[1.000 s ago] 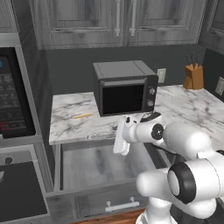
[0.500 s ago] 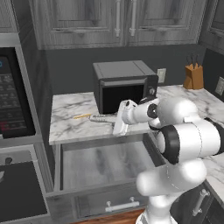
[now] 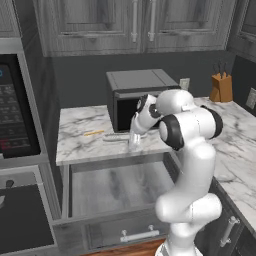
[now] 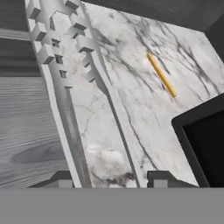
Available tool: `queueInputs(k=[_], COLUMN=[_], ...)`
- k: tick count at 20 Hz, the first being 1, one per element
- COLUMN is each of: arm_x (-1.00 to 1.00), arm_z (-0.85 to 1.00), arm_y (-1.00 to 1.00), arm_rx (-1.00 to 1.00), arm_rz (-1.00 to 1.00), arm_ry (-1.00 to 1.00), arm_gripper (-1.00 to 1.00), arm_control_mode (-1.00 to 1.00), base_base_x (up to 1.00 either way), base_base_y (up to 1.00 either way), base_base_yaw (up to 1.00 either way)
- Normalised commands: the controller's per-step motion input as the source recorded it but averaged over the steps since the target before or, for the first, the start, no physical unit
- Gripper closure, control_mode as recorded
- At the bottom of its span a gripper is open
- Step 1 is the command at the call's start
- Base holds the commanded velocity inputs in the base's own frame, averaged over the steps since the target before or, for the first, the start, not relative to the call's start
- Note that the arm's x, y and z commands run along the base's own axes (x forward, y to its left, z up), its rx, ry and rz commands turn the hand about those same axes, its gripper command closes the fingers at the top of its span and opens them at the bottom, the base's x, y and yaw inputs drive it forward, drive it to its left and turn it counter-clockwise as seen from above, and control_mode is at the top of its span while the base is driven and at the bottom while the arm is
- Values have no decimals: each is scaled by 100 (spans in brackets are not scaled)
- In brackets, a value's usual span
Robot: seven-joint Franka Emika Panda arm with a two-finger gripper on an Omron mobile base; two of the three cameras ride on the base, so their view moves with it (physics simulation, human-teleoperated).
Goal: Pick the tongs from the drawer and place it on the counter.
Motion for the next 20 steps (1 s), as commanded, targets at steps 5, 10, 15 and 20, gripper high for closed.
queueInputs(k=[5,10,15,20], arm_x=[98,25,4,16], arm_z=[-23,-22,-1,0], arm_y=[5,13,21,8], arm_rx=[-32,-31,-26,-20], arm_rz=[1,9,14,12], arm_ry=[25,9,0,0], arm_gripper=[100,100,-100,-100], arm_control_mode=[-100,-100,-100,-100], base_base_x=[0,0,0,0], base_base_y=[0,0,0,0], base_base_yaw=[0,0,0,0])
